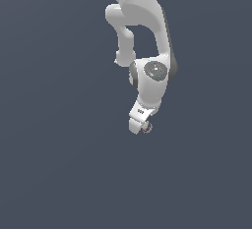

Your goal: Pick up the object and move it to a goal position.

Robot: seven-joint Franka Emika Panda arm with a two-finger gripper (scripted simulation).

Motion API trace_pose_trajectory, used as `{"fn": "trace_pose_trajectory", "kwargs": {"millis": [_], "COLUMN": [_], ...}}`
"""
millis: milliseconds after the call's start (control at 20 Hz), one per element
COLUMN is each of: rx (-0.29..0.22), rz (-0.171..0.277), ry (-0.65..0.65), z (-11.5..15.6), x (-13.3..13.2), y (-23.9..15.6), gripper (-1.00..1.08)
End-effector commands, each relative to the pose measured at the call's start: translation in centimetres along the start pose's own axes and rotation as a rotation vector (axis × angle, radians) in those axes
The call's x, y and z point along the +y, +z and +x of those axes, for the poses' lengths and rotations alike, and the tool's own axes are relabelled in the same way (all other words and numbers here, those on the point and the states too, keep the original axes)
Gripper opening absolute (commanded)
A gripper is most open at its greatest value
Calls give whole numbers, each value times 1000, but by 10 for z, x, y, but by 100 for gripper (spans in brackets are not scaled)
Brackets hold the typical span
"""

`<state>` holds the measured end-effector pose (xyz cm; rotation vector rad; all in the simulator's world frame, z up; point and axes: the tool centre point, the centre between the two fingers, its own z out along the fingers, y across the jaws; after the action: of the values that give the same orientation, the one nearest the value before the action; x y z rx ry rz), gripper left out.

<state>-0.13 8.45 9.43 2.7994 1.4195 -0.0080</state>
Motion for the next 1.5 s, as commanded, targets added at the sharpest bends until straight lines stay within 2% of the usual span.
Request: {"fn": "trace_pose_trajectory", "kwargs": {"millis": [0,300,650,1100,1350,1400,1450], "rx": [2,5,5,6,6,6,6], "rz": [0,0,0,0,0,0,0], "ry": [-51,-117,-120,-125,-125,-125,-125], "z": [4,10,11,11,11,11,11], "x": [-4,-9,-9,-11,-10,-10,-10], "y": [3,7,11,51,58,58,58], "gripper": [100,100,100,100,100,-100,-100]}}
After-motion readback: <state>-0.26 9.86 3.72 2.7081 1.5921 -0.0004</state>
